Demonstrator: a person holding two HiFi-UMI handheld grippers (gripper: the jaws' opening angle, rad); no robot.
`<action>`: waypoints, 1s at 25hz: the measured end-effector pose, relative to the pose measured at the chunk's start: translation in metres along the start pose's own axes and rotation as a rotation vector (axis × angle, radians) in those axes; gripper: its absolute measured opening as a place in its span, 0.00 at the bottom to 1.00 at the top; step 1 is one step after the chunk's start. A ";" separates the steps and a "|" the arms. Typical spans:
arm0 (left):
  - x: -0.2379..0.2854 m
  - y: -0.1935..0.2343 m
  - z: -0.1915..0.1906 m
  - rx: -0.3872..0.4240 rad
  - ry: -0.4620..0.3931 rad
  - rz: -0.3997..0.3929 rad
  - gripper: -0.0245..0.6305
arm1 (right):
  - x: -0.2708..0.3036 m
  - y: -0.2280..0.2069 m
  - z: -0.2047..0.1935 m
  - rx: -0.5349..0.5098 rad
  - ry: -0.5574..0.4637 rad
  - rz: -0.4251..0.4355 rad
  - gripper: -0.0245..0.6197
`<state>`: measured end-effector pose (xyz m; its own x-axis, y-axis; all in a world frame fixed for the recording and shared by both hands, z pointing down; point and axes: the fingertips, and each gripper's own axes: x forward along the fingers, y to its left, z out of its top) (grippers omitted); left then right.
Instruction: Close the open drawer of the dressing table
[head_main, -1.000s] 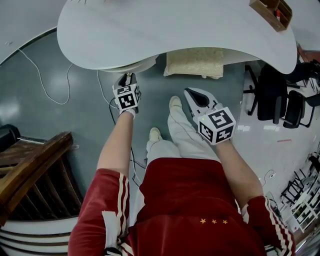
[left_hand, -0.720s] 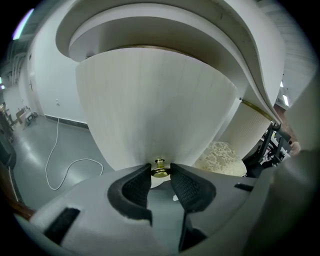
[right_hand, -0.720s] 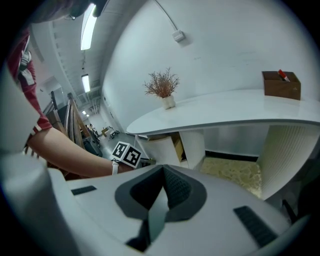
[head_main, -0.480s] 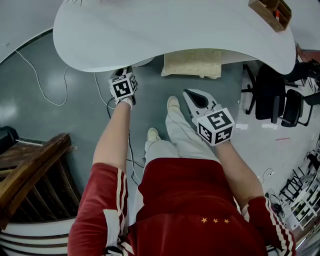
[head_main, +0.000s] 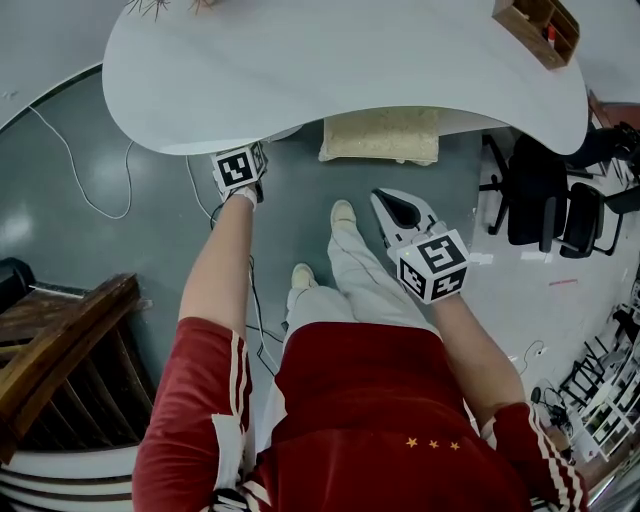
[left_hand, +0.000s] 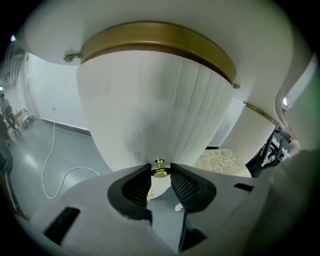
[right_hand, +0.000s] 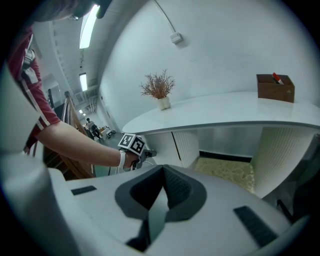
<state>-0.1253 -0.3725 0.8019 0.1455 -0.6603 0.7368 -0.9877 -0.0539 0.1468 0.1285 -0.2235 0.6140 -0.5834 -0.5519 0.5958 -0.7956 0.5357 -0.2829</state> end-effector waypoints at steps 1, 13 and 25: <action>0.000 0.000 0.001 -0.004 -0.003 0.000 0.23 | 0.000 0.001 0.001 -0.001 -0.005 0.001 0.05; -0.024 -0.008 -0.002 -0.038 -0.018 -0.032 0.24 | -0.011 0.023 0.008 -0.022 -0.027 0.010 0.05; -0.123 -0.039 -0.016 -0.022 -0.041 -0.094 0.24 | -0.048 0.059 0.050 -0.056 -0.075 0.015 0.05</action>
<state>-0.1043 -0.2771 0.7164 0.2343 -0.6833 0.6915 -0.9683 -0.1007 0.2286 0.1017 -0.1974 0.5312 -0.6074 -0.5887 0.5333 -0.7776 0.5780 -0.2476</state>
